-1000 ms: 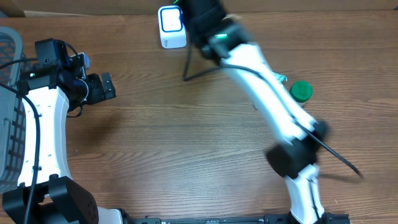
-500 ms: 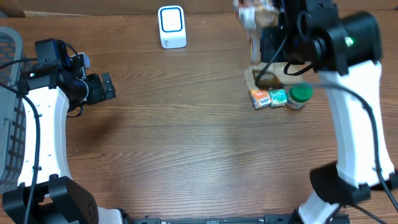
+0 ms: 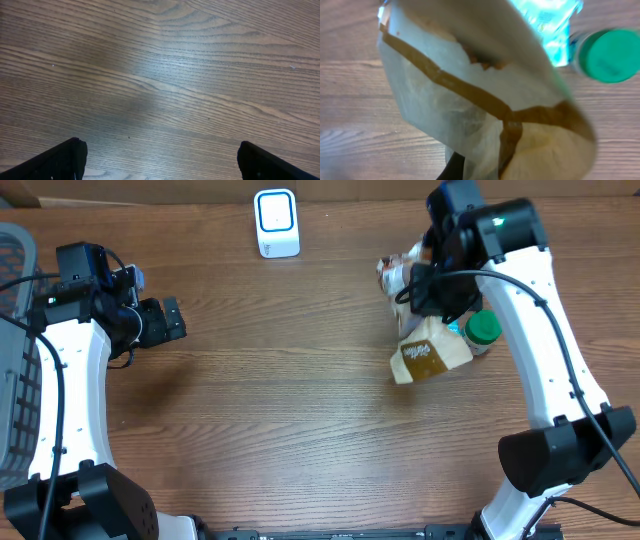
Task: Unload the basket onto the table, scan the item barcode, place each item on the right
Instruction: 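Carry the pouch back right and lower it beside the other items, then open the right gripper and release the pouch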
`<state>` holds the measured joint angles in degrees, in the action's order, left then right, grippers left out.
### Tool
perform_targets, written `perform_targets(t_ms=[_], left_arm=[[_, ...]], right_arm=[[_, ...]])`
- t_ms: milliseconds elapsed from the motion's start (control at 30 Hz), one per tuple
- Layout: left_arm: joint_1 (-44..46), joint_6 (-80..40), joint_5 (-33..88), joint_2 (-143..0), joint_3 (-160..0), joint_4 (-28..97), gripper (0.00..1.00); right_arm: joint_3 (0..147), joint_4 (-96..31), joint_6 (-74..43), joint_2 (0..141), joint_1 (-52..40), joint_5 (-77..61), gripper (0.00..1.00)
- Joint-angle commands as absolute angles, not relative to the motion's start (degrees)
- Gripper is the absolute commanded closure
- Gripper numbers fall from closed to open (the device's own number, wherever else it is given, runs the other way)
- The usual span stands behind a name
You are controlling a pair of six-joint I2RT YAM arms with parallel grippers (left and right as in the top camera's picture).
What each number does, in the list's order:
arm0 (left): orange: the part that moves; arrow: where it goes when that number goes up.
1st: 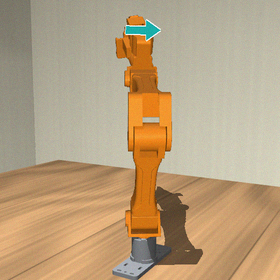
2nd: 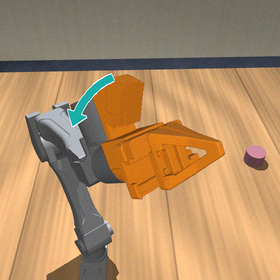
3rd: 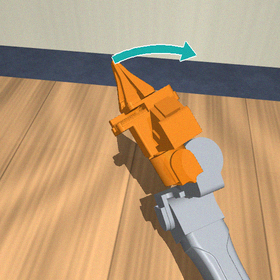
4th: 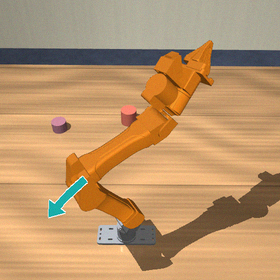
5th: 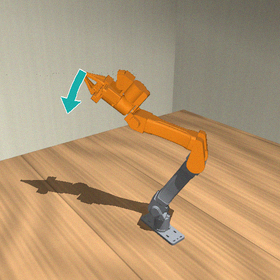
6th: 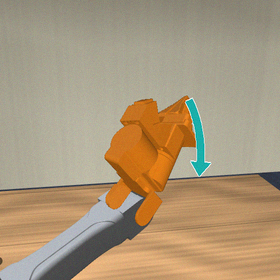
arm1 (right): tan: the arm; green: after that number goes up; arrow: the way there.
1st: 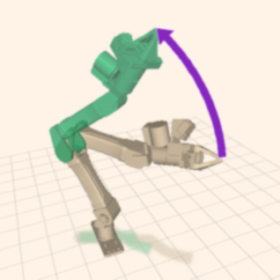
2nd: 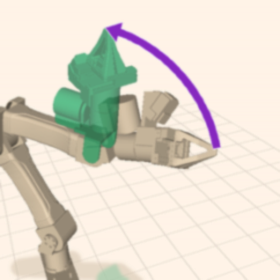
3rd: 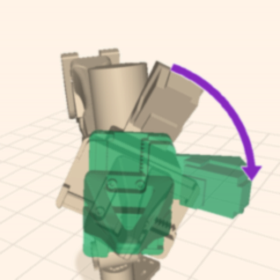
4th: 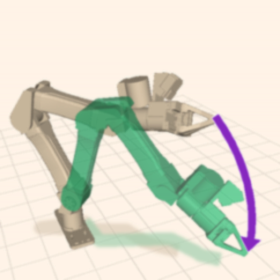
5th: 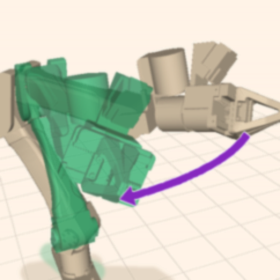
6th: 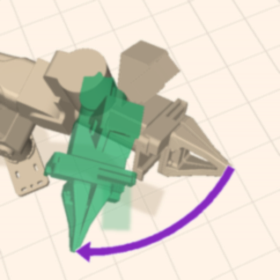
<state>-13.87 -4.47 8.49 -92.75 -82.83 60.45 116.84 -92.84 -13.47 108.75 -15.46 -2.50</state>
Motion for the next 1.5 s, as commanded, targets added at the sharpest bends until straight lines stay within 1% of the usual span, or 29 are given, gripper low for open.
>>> perform_targets(t_ms=[0, 300, 700, 1133, 1233, 1333, 1400, 1433, 1467], left_arm=[[-13.87, -4.25, 8.36, -92.9, -82.98, 60.4, 0.0], [-13.87, -4.25, 8.36, -92.9, -82.98, 60.4, 0.0], [-13.87, -4.25, 8.36, -92.9, -82.98, 60.4, 0.0], [-13.87, -4.25, 8.36, -92.9, -82.98, 60.4, 0.0], [-13.87, -4.25, 8.36, -92.9, -82.98, 60.4, 0.01], [-13.87, -4.25, 8.36, -92.9, -82.98, 60.4, 0.01], [-13.87, -4.25, 8.38, -92.9, -82.98, 60.4, 0.01], [-13.87, -4.25, 8.36, -92.9, -82.98, 60.38, 0.01], [-13.87, -4.25, 8.38, -92.9, -82.98, 60.4, 0.01]], right_arm=[[111.61, -90.24, -13.72, 108.4, -15.35, -6.46, 0.96], [102.76, -85.32, -13.74, 108.42, -15.35, -8.27, 0.96], [101.41, -84.86, -13.72, 108.47, -15.35, -8.05, 0.96], [91.72, -73.28, -13.74, 108.47, -13.72, 2.0, 0.95], [91.02, -72.07, -13.74, 108.47, -11.99, 2.37, 0.92], [91.02, -71.9, -13.74, 108.47, -10.26, 4.38, 0.91], [91.02, -71.0, -13.74, 108.47, -9.1, 4.45, 0.88], [91.02, -70.52, -13.74, 108.47, -8.64, 4.43, 0.8], [91.02, -70.15, -13.72, 108.47, -8.27, 4.45, 0.67]])
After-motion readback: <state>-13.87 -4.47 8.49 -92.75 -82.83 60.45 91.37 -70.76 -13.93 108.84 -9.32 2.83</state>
